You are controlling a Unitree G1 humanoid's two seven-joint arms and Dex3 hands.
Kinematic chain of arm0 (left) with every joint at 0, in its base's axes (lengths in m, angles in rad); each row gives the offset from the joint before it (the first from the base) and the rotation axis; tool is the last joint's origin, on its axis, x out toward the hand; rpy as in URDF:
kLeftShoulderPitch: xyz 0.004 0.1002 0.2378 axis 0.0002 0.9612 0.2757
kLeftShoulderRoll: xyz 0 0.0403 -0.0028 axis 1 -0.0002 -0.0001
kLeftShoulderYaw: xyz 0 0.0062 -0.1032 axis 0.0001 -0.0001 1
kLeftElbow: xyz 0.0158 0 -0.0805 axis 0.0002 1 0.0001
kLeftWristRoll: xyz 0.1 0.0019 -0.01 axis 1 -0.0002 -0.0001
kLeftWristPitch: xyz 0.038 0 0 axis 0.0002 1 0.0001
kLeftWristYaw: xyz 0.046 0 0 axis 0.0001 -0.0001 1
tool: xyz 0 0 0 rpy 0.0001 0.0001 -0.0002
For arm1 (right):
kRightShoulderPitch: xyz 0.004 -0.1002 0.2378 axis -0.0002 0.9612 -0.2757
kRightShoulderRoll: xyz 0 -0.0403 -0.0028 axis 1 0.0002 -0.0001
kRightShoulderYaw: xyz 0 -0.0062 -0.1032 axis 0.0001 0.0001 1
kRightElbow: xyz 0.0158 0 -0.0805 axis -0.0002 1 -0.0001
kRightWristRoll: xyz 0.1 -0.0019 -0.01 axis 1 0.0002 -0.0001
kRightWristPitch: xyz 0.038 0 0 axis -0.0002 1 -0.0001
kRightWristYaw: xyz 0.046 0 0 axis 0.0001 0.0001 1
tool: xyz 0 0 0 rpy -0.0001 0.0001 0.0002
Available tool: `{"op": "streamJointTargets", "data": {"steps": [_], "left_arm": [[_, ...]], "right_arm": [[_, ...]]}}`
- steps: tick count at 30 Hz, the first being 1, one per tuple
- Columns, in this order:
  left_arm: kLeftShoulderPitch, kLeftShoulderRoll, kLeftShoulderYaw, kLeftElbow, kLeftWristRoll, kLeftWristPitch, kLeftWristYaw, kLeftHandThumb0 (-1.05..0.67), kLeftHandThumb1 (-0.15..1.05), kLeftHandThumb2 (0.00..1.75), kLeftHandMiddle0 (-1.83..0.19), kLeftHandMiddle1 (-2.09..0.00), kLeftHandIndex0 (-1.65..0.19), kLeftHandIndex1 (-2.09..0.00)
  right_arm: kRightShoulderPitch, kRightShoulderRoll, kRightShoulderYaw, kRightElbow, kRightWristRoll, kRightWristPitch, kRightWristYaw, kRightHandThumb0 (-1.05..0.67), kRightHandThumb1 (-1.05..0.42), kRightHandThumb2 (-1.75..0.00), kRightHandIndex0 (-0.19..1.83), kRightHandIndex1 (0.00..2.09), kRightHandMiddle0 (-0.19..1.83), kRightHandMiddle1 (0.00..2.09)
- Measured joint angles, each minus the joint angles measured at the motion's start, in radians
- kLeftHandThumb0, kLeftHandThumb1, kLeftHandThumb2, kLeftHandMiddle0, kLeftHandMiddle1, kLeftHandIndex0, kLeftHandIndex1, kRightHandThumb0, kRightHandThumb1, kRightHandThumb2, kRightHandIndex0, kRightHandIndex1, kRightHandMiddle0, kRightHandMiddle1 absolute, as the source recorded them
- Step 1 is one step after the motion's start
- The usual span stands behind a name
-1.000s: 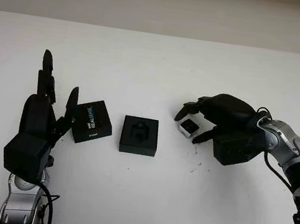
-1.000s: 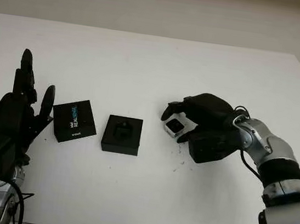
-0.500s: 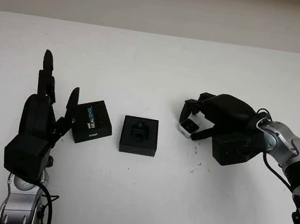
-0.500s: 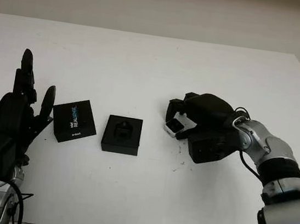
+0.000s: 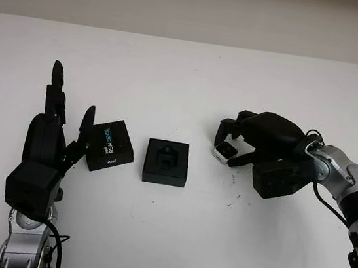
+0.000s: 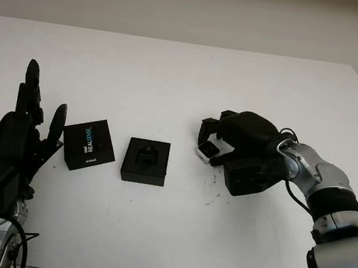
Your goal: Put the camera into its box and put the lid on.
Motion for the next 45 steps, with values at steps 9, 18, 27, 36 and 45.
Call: {"op": "streamJointTargets", "data": {"steps": [9,18,27,36,45], "left_arm": [[0.003,0.000,0.000,-0.005,0.005,0.000,0.001,-0.68,1.05,0.53,0.09,-0.06,0.11,-0.05],[0.008,-0.005,-0.003,-0.006,-0.002,0.004,0.001,-0.66,1.05,0.54,0.09,-0.05,0.12,-0.05],[0.019,-0.004,-0.004,-0.007,-0.003,0.004,0.000,-0.65,1.05,0.54,0.10,-0.05,0.12,-0.05],[0.020,-0.004,-0.007,-0.007,-0.002,0.004,0.000,-0.66,1.05,0.55,0.11,-0.05,0.12,-0.05],[0.026,-0.005,-0.008,-0.014,-0.002,0.005,-0.001,-0.65,1.05,0.55,0.11,-0.05,0.12,-0.05]], "right_arm": [[0.005,0.000,-0.007,0.009,0.019,0.006,-0.001,-0.39,-1.02,-0.05,0.20,0.67,0.27,1.70],[0.043,0.054,-0.111,0.016,0.246,0.126,0.162,-0.36,-1.00,-0.05,0.28,0.31,0.27,1.73],[0.081,0.095,-0.193,-0.028,0.387,0.240,0.271,-0.37,-1.02,-0.06,0.30,0.25,0.23,1.67],[0.105,0.123,-0.255,-0.089,0.475,0.301,0.316,-0.41,-1.03,-0.05,0.31,0.21,0.24,1.67],[0.208,0.216,-0.355,-0.328,0.651,0.451,0.347,-0.43,-1.03,-0.06,0.27,0.16,0.26,1.77]]}}
